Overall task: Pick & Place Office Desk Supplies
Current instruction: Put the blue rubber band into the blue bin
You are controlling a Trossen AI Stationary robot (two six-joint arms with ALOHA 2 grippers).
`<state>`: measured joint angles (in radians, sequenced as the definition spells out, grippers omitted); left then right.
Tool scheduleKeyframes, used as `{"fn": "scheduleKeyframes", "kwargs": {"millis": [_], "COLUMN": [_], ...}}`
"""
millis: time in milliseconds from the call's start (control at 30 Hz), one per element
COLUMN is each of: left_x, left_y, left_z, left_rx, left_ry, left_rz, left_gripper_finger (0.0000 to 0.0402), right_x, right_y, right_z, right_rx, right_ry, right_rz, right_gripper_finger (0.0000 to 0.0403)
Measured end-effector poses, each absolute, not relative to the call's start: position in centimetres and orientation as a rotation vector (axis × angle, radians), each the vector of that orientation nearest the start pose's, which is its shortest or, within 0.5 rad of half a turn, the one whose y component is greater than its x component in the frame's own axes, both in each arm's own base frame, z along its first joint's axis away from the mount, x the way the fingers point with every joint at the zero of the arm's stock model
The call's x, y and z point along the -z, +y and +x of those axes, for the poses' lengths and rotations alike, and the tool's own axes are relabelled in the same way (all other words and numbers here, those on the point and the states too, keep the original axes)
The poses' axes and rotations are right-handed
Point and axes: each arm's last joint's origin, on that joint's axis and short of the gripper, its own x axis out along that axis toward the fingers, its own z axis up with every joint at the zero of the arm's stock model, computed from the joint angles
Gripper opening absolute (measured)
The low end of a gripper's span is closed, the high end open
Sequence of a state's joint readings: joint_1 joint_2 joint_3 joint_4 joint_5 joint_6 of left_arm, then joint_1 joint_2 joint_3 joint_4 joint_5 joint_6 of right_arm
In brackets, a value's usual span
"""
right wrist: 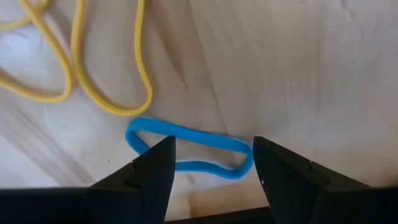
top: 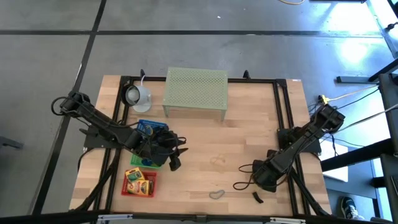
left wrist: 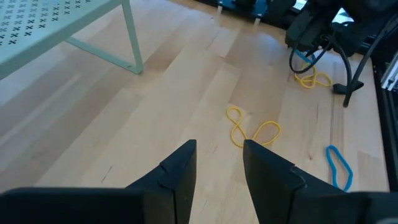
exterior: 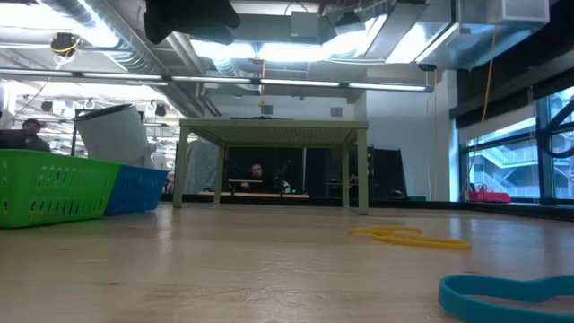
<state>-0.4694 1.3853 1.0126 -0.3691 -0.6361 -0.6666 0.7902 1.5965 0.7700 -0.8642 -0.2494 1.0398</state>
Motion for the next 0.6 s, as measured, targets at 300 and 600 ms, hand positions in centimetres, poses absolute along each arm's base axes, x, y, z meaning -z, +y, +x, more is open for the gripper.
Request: {"fn": "scheduleKeyframes", "kwargs": {"millis": [300,600], "left_x": [-26.8,-26.8], "left_y": [-11.5,-11.5], "left_z": [26.5,26.5], "left_rx": [-0.355,-0.352], "left_ry": [0.543,0.545], "left_rz": [-0.253,-0.24], "left_gripper_finger": [0.0124,0.0122], "right_x": [-13.1,-12.7], "right_y": [17.0,18.0], "right_z": [14.9,14.3], "right_rx": [0.121,0.086], "right_ry": [1.79,1.771], "right_rz": [0.151,0.092], "right_gripper_finger": [0.0208,0.0116]}}
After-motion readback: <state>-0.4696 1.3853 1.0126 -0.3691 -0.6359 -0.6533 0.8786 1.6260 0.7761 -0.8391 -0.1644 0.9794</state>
